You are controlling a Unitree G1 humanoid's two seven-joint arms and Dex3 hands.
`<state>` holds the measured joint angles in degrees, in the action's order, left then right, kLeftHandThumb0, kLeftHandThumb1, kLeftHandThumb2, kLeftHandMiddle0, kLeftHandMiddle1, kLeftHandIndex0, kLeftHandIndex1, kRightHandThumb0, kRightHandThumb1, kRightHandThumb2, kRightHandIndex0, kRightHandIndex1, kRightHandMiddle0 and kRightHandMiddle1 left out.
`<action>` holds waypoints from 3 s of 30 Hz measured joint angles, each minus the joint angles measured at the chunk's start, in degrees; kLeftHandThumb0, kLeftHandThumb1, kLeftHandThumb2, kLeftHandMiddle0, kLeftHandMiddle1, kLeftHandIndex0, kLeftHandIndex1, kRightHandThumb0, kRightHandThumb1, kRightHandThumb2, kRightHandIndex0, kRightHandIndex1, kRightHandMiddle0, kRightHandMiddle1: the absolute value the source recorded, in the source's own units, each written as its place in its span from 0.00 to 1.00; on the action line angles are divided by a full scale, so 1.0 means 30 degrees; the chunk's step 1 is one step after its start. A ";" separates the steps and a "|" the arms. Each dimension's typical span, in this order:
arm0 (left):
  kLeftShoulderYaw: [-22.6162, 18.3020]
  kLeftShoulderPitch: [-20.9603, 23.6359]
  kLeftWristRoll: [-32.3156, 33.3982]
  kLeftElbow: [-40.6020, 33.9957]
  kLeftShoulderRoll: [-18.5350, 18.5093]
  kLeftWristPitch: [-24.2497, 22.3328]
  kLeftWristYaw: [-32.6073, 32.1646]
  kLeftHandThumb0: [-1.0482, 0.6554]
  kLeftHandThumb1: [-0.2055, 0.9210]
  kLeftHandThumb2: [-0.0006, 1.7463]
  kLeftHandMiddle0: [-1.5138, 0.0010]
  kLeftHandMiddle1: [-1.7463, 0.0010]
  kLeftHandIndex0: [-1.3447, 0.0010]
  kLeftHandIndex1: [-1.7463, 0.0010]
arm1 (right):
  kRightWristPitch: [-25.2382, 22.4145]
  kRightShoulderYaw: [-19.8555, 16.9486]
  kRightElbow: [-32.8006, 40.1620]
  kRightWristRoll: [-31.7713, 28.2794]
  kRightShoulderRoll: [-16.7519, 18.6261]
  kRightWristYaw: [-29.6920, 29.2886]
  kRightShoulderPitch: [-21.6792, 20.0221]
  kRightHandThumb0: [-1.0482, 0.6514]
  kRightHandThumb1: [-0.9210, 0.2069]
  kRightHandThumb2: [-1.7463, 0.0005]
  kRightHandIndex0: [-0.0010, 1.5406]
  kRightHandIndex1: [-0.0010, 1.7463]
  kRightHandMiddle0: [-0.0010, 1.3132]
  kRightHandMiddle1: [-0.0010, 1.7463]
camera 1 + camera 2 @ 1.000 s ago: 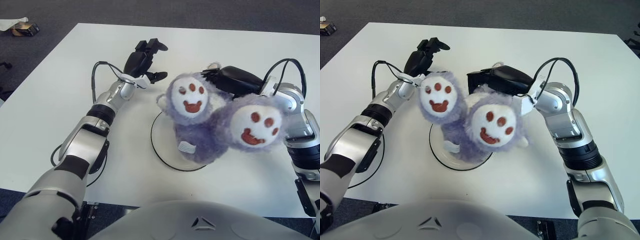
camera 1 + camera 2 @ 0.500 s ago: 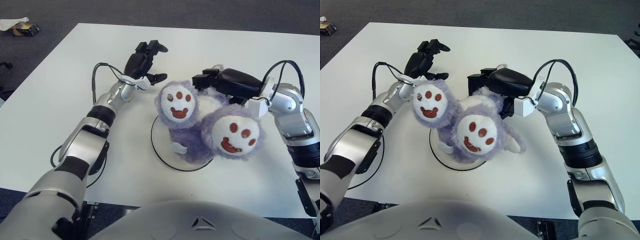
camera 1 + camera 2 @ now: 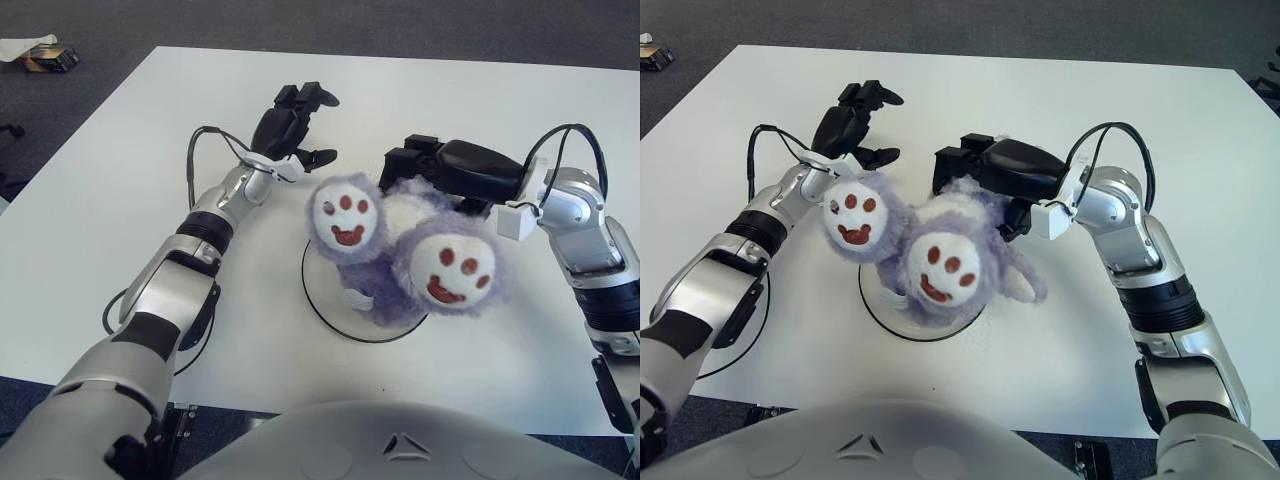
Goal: Put the doll into the plate.
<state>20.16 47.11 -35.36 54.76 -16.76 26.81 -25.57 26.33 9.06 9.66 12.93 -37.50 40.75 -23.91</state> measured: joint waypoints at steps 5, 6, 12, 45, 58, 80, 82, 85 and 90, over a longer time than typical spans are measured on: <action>0.0012 -0.0001 -0.0001 0.0000 0.0005 -0.0006 -0.0003 0.36 0.77 0.53 0.92 0.26 1.00 0.19 | 0.0852 0.0001 -0.0434 0.0051 -0.0097 -0.0024 -0.0082 0.31 0.47 0.49 0.02 0.50 0.02 0.66; 0.0018 0.0000 -0.0005 0.0000 0.0008 -0.0012 -0.0003 0.36 0.77 0.52 0.92 0.26 1.00 0.19 | 0.0991 0.0000 -0.0504 0.0055 -0.0105 -0.0024 -0.0114 0.30 0.47 0.49 0.02 0.49 0.02 0.66; 0.0026 -0.0001 -0.0002 0.0000 0.0066 -0.0018 0.0001 0.36 0.76 0.52 0.91 0.27 1.00 0.22 | 0.1639 0.0021 -0.0842 0.0095 -0.0366 0.0050 -0.0393 0.23 0.41 0.55 0.01 0.28 0.00 0.60; 0.0222 -0.0102 -0.0407 -0.0160 0.0244 -0.0328 -0.0685 0.36 0.77 0.51 0.91 0.22 1.00 0.19 | 0.4489 0.0721 -0.3298 -0.1341 -0.2202 0.2261 -0.2453 0.02 0.00 0.87 0.00 0.00 0.00 0.15; 0.0223 -0.0149 -0.0362 -0.0134 0.0304 -0.0426 -0.0475 0.36 0.78 0.51 0.91 0.24 1.00 0.19 | 0.0997 -0.0013 -0.1608 -0.4108 -0.4523 0.5239 -0.3637 0.05 0.01 0.92 0.00 0.00 0.00 0.21; 0.0203 -0.0224 -0.0329 -0.0191 0.0378 -0.0628 -0.0240 0.36 0.76 0.52 0.93 0.20 1.00 0.16 | 0.0652 -0.0844 -0.8037 -0.9260 -0.2953 0.8869 -0.6917 0.10 0.10 0.93 0.01 0.00 0.00 0.22; 0.0204 -0.0226 -0.0329 -0.0190 0.0383 -0.0629 -0.0223 0.37 0.76 0.52 0.93 0.20 1.00 0.17 | 0.0453 -0.1094 -0.8822 -0.9597 -0.2726 0.9197 -0.7338 0.09 0.10 0.93 0.02 0.01 0.00 0.24; 0.0203 -0.0231 -0.0324 -0.0190 0.0376 -0.0631 -0.0159 0.37 0.75 0.52 0.93 0.20 1.00 0.17 | 0.0263 -0.1497 -0.9443 -1.0070 -0.2428 0.9446 -0.7638 0.09 0.10 0.92 0.04 0.01 0.00 0.24; 0.0157 -0.0274 -0.0260 -0.0197 0.0364 -0.0646 -0.0069 0.34 0.77 0.51 0.93 0.21 1.00 0.18 | -0.0402 -0.1724 -0.9606 -0.9461 -0.2230 0.8986 -0.7720 0.09 0.11 0.91 0.06 0.02 0.00 0.28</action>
<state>20.63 46.29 -36.14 54.17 -15.67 24.87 -25.77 25.13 3.89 -19.16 -15.46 -44.19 67.71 -47.07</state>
